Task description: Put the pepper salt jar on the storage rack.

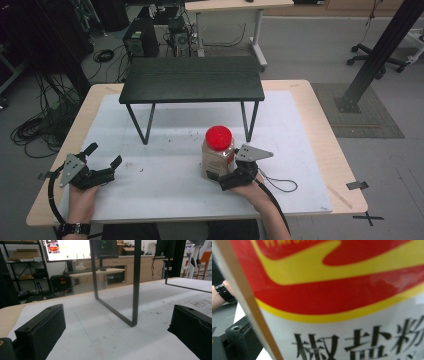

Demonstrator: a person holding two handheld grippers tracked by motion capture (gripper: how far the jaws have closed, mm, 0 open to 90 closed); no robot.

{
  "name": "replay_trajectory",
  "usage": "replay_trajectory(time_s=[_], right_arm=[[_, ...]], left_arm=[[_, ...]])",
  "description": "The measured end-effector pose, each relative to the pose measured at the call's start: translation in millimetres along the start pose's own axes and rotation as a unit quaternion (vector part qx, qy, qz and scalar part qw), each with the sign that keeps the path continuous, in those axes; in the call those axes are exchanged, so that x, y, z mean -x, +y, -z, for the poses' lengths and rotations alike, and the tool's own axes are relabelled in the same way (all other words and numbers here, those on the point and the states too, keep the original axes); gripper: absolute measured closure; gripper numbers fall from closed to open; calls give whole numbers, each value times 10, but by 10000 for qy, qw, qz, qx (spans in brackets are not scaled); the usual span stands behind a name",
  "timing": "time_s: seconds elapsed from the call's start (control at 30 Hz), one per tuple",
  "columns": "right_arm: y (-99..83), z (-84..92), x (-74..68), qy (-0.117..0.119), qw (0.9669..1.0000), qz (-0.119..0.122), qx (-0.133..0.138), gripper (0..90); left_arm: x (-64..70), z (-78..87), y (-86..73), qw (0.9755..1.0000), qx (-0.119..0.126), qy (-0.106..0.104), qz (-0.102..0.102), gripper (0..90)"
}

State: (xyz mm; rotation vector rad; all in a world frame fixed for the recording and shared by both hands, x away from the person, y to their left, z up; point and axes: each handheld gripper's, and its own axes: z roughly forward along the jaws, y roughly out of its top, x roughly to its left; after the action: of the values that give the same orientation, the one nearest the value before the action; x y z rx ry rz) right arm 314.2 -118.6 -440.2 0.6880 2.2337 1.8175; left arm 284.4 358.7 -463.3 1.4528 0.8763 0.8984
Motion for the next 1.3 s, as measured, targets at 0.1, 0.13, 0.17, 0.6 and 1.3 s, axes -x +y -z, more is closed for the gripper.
replay_trajectory(time_s=[0.1, 0.13, 0.17, 0.6, 1.3], right_arm=[[-7, -15, 3, 25, 10000, -2, -9, 5], [-9, -17, 7, 33, 10000, -13, -4, 10], [-11, -19, 10, 47, 10000, -13, -1, 16], [-32, 14, 54, 52, 9999, 5, 99, 144], [-22, 16, 72, 132, 9997, 196, -32, 222]], left_arm=[[1, 0, 0, 10000, 1, -3, -1, 4], [1, 0, 0, 10000, 1, -4, -2, 3], [1, 0, 0, 10000, 0, -4, -3, 4], [2, -1, -1, 10000, -1, 2, -8, 3], [2, -3, -2, 10000, -16, 10, -16, 4]])
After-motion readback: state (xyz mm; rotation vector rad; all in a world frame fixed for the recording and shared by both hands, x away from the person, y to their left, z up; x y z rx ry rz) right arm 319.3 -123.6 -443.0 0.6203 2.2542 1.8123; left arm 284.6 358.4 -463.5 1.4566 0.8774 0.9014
